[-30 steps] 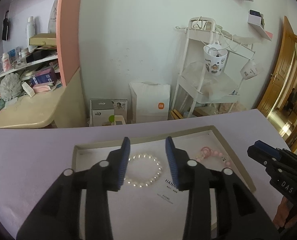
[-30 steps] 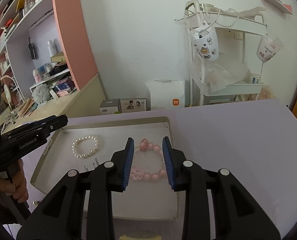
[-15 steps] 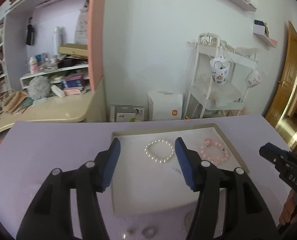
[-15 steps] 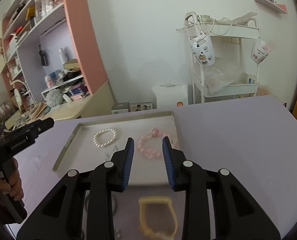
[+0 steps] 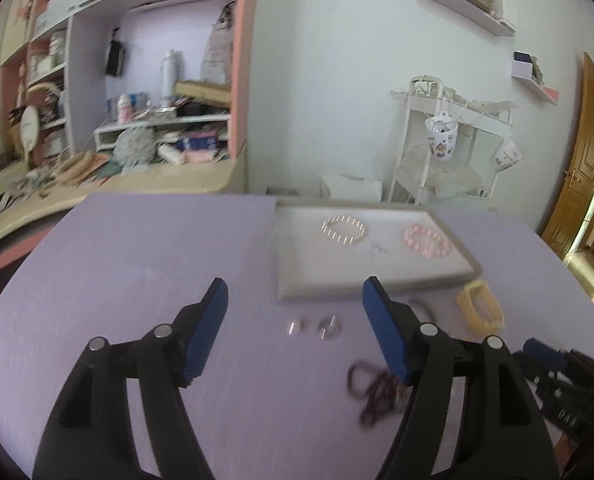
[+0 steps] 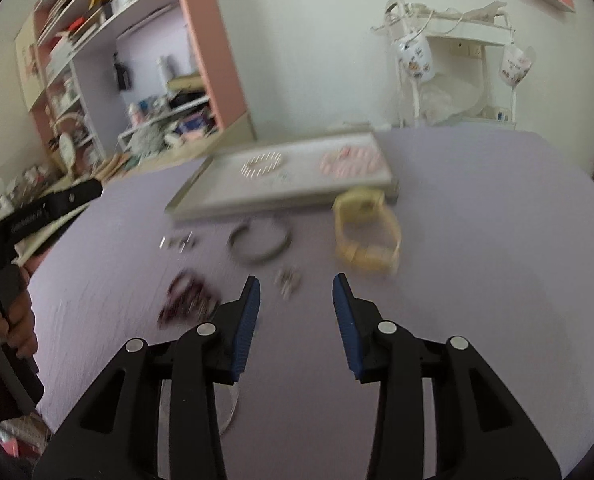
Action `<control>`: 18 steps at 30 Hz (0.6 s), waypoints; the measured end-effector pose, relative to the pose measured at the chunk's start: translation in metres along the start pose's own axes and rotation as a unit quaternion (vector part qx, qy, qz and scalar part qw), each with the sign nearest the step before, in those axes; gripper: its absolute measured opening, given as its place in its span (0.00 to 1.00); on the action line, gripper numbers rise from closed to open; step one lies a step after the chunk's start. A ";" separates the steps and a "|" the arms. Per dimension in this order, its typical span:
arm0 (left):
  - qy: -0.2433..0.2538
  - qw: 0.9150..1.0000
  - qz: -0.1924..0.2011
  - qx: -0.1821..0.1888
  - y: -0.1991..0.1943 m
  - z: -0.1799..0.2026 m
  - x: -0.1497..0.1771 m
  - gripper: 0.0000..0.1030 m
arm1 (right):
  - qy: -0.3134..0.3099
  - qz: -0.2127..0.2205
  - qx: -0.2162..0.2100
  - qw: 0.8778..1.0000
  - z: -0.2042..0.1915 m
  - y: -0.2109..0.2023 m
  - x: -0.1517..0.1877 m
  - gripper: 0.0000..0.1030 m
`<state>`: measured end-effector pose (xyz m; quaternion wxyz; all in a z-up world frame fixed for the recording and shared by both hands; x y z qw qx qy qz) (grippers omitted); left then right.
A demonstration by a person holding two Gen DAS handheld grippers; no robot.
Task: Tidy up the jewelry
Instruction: 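Withdraw both tools from the tray back toward the remaining jewelry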
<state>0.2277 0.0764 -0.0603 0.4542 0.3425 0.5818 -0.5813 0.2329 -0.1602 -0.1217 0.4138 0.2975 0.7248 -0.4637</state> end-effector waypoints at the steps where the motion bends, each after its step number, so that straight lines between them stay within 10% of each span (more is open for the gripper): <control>1: -0.002 1.000 -0.003 -0.004 -0.006 -0.003 0.006 0.68 | -0.003 -0.006 -0.003 1.000 -0.005 -0.004 0.009 0.39; 12: -0.018 0.999 0.000 -0.048 -0.062 -0.034 0.022 0.70 | -0.029 -0.018 -0.032 0.999 -0.054 -0.025 0.051 0.40; 18: -0.020 0.998 0.013 -0.063 -0.078 -0.048 0.015 0.71 | -0.046 -0.010 -0.021 0.999 -0.072 -0.023 0.059 0.75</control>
Point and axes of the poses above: each gripper's, at about its wrist camera, not at the fingertips, and y roughly the way its jaws point, z to its right, x to its underside, the point moved 7 cm from there along y, roughly the way its jaws point, and after that the axes turned 12 degrees about z, right-handed, at the moved point
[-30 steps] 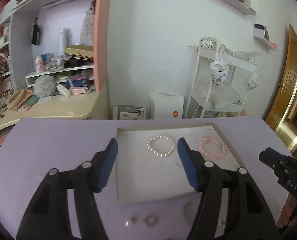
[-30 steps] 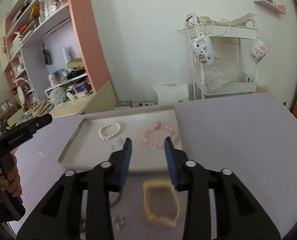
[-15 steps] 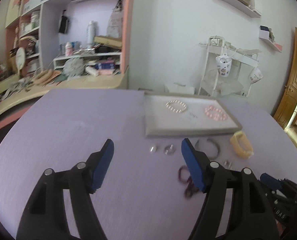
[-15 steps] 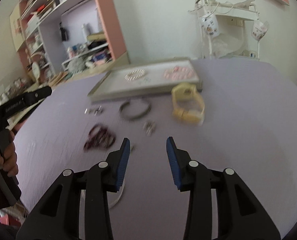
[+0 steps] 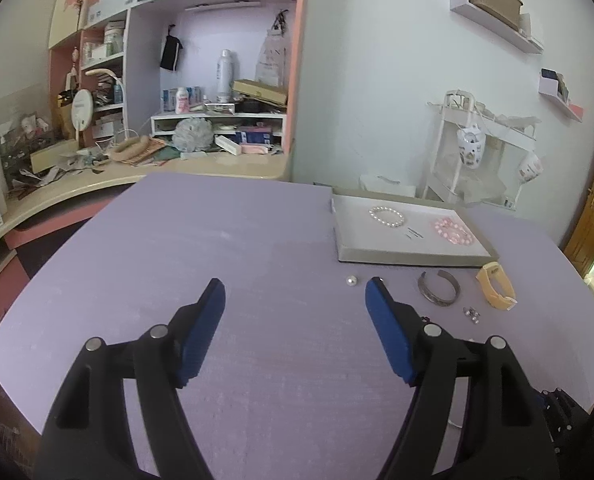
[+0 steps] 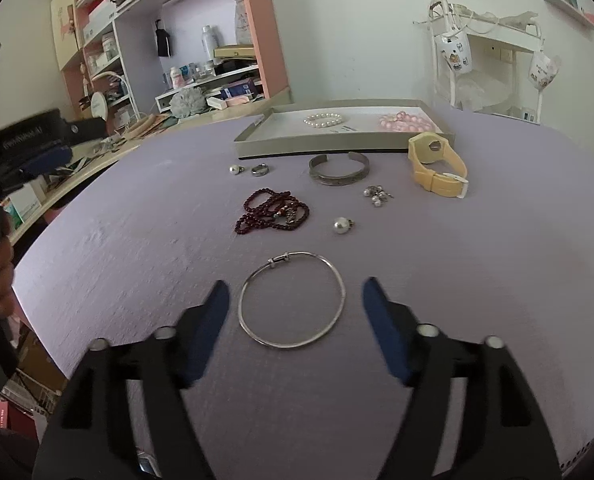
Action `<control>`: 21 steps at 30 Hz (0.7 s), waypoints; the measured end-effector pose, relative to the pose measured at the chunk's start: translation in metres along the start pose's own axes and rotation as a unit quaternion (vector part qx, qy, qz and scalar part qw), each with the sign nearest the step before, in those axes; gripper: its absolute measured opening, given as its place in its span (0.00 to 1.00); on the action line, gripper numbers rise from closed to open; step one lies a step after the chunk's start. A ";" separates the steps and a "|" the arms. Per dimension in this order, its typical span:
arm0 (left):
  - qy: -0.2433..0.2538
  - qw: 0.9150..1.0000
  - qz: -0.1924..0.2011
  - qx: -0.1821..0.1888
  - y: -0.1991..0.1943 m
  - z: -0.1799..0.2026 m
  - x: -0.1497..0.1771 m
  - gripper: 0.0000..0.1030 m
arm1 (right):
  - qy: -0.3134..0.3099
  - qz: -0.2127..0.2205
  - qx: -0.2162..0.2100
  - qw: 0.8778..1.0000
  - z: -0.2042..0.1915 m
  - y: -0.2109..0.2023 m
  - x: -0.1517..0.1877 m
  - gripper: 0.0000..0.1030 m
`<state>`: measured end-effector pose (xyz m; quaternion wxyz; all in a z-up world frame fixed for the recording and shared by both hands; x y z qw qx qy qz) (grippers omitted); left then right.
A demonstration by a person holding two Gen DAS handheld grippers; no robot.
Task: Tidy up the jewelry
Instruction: 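Withdraw both tools from the tray back toward the remaining jewelry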
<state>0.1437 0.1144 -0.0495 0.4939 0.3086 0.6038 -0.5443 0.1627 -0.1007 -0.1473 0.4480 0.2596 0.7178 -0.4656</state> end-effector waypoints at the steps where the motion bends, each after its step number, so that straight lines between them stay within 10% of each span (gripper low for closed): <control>1: 0.000 1.000 0.000 -0.001 -0.002 -0.001 -0.001 0.71 | -0.003 -0.001 0.004 1.000 -0.002 0.001 0.001 0.79; 12: -0.006 1.000 0.001 -0.003 -0.008 -0.008 -0.002 0.71 | -0.026 -0.041 0.036 0.998 -0.007 0.023 0.009 0.84; 21: -0.011 1.000 -0.013 0.001 0.002 -0.004 0.002 0.71 | -0.037 -0.059 0.043 0.997 -0.003 0.027 0.012 0.69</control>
Point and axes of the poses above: each gripper's, at about its wrist camera, not at the fingertips, and y roughly the way its jaws point, z to its right, x to its underside, the point moved 7 cm from there along y, roughly the way its jaws point, and after that the axes turned 12 degrees about z, right-handed, at the moved point
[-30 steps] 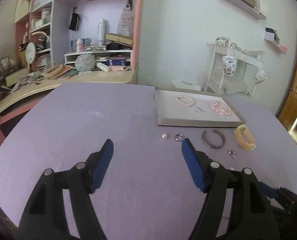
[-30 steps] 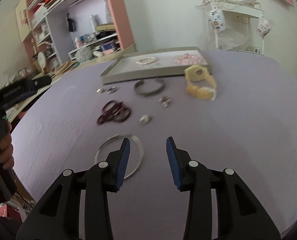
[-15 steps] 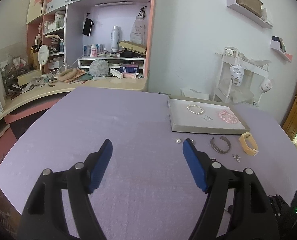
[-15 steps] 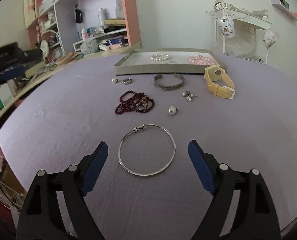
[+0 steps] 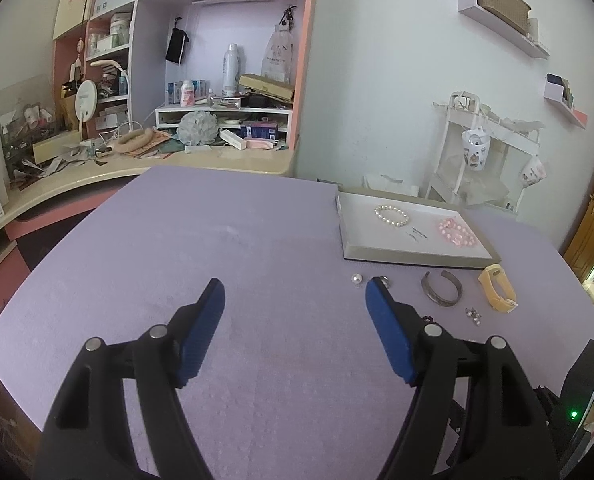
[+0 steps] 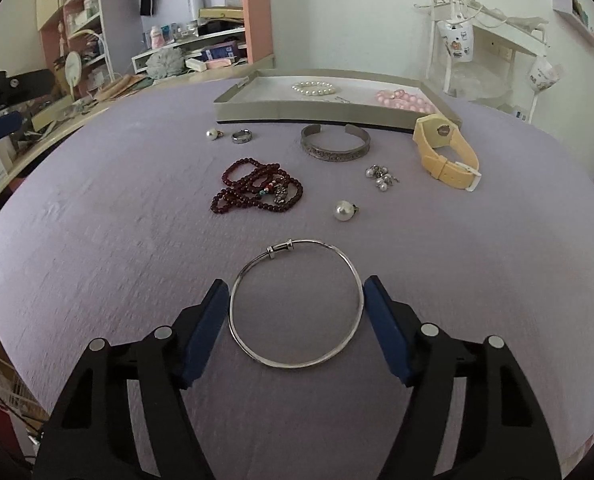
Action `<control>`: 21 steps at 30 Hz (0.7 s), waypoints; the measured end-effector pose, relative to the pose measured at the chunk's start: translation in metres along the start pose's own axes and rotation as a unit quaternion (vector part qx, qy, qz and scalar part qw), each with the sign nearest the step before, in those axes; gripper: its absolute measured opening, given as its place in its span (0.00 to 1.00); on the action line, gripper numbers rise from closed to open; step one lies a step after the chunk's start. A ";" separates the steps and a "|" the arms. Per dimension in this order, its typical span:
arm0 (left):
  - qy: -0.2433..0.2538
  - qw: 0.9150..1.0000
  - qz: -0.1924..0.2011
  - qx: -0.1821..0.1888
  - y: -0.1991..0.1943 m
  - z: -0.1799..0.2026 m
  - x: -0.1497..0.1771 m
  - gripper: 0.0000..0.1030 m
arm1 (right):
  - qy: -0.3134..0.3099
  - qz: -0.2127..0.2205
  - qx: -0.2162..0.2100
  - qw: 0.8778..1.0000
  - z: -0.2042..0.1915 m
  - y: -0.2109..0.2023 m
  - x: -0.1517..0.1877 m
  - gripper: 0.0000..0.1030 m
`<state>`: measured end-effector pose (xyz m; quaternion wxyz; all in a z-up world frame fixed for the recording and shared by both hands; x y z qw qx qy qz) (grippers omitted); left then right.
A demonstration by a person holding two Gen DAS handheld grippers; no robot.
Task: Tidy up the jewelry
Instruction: 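Withdraw both tools from the tray back toward the remaining jewelry, then grasp the dark red bead necklace with the left tool while the right tool grasps the silver bangle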
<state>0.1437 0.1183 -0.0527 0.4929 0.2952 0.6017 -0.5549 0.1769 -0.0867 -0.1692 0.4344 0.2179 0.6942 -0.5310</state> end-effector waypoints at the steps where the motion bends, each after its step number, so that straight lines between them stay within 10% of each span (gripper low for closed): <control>1: 0.001 1.000 -0.002 0.002 0.001 0.001 0.001 0.71 | -0.002 -0.001 -0.002 1.000 0.001 -0.001 0.001 0.68; 11: 0.018 0.995 -0.056 0.083 0.035 0.068 0.038 0.73 | 0.050 0.014 0.055 0.997 0.075 -0.029 0.014 0.68; 12: 0.021 0.994 -0.060 0.091 0.038 0.075 0.042 0.73 | 0.054 0.018 0.066 0.996 0.082 -0.031 0.014 0.52; 13: 0.029 0.992 -0.068 0.104 0.044 0.088 0.048 0.73 | 0.055 0.019 0.072 0.996 0.087 -0.032 0.014 0.14; 19: 0.058 0.984 -0.097 0.135 0.070 0.128 0.071 0.74 | 0.078 0.023 0.055 0.995 0.096 -0.030 0.009 0.18; 21: 0.061 0.984 -0.096 0.139 0.071 0.132 0.072 0.74 | 0.089 0.040 0.041 0.994 0.095 -0.037 0.008 0.48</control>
Point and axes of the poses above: each gripper's, at about its wrist camera, not at the fingertips, and y roughly the way its jaws point, z to its right, x to its underside, the point moved 7 cm from there along y, roughly the way its jaws point, and after that the axes turned 12 degrees about z, right-handed, at the moved point
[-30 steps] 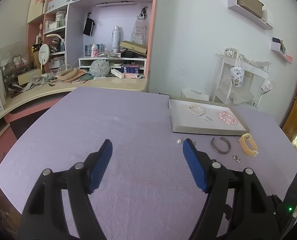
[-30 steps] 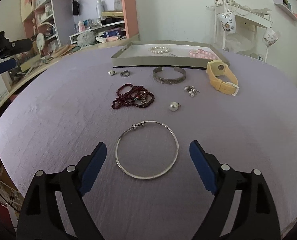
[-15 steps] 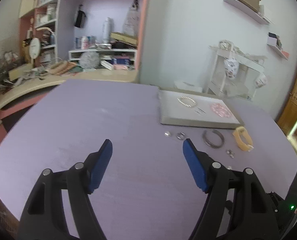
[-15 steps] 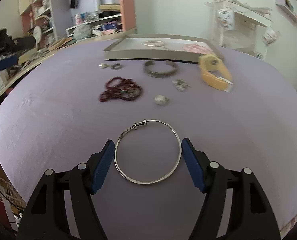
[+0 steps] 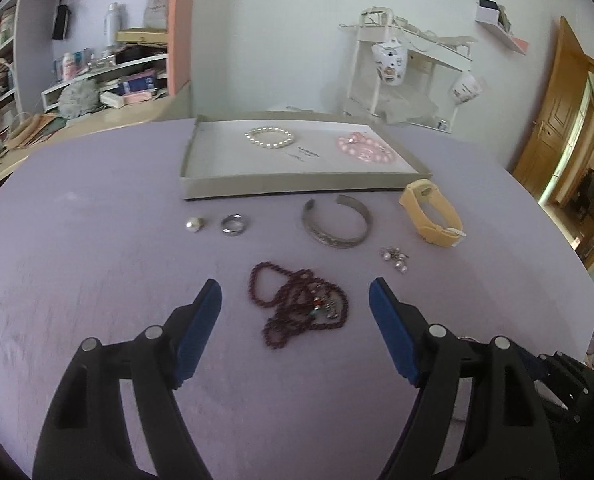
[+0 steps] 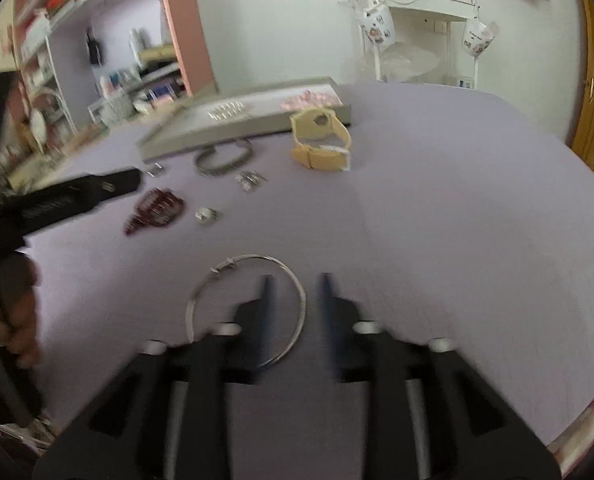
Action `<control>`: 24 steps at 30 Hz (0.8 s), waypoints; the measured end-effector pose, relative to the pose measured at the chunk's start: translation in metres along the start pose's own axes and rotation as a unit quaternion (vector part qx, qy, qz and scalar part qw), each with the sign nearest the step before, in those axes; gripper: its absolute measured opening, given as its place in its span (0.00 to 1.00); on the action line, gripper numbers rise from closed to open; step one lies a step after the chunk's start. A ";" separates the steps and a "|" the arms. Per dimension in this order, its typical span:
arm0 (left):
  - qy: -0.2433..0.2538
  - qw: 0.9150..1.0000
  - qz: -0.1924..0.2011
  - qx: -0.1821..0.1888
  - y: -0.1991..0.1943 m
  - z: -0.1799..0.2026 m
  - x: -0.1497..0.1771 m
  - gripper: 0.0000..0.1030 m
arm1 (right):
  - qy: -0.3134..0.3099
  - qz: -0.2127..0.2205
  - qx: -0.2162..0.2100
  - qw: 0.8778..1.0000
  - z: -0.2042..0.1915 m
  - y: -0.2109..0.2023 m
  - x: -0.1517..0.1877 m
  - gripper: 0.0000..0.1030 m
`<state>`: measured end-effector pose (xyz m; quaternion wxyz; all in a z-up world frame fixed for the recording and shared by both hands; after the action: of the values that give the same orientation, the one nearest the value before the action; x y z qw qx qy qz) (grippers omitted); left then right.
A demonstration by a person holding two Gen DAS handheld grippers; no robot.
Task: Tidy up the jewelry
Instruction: 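Grasp the dark red bead necklace with the left tool while the right tool grasps the silver bangle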
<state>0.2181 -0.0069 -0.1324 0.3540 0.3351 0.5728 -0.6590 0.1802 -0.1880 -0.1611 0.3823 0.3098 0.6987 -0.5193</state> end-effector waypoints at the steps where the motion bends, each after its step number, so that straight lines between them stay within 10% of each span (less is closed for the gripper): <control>1: 0.002 1.000 0.001 0.000 0.001 0.001 0.000 0.74 | -0.001 0.003 -0.002 1.000 -0.001 -0.002 0.000 0.66; 11: 0.002 1.000 -0.003 -0.010 0.003 -0.014 0.000 0.75 | -0.036 -0.008 -0.018 0.999 -0.030 0.012 0.007 0.83; 24: 0.023 1.000 -0.016 -0.001 0.013 0.000 0.006 0.78 | -0.051 0.000 0.033 0.998 0.001 0.004 0.009 0.70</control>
<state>0.2264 -0.0091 -0.1440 0.3304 0.3406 0.5866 -0.6563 0.1794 -0.1873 -0.1712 0.4066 0.2956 0.6609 -0.5572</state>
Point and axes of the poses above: each gripper's, at about its wrist camera, not at the fingertips, and y roughly the way its jaws point, z to its right, x to its underside, the point moved 7 cm from there along y, roughly the way its jaws point, and after that the axes turned 12 degrees about z, right-handed, at the moved point
